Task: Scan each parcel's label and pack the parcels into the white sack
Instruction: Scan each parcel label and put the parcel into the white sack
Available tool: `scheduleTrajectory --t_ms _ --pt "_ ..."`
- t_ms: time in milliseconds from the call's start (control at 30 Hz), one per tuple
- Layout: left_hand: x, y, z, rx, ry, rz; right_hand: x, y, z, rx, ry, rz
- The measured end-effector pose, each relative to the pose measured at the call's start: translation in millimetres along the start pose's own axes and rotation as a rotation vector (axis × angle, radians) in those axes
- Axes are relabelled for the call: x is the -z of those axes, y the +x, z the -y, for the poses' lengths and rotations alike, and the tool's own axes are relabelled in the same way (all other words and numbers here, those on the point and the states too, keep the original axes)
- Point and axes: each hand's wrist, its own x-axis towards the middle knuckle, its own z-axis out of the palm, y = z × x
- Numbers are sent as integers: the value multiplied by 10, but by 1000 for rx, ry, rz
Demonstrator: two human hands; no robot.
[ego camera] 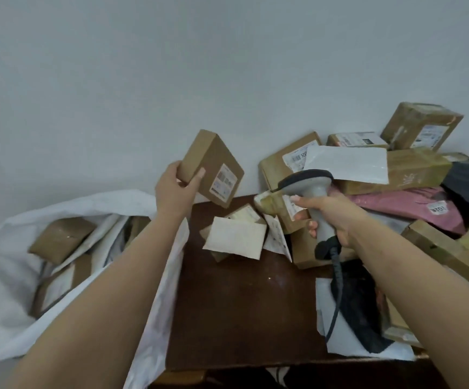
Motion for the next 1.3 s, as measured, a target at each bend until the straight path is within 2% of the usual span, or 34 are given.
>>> scheduleTrajectory --t_ms 133,333,467,733,1300 --pt "447 49 55 249 -329 71 -277 -94 200 115 -43 50" --pt "667 -31 302 348 -454 59 -638 -253 335 232 -191 153" --pt "765 -102 410 425 -553 0 -790 -339 345 276 -227 116" --pt "889 -225 499 478 -702 -85 -1083 -559 367 262 -156 165" --pt "1140 -359 723 491 -704 -159 -1400 -681 308 194 -67 213"
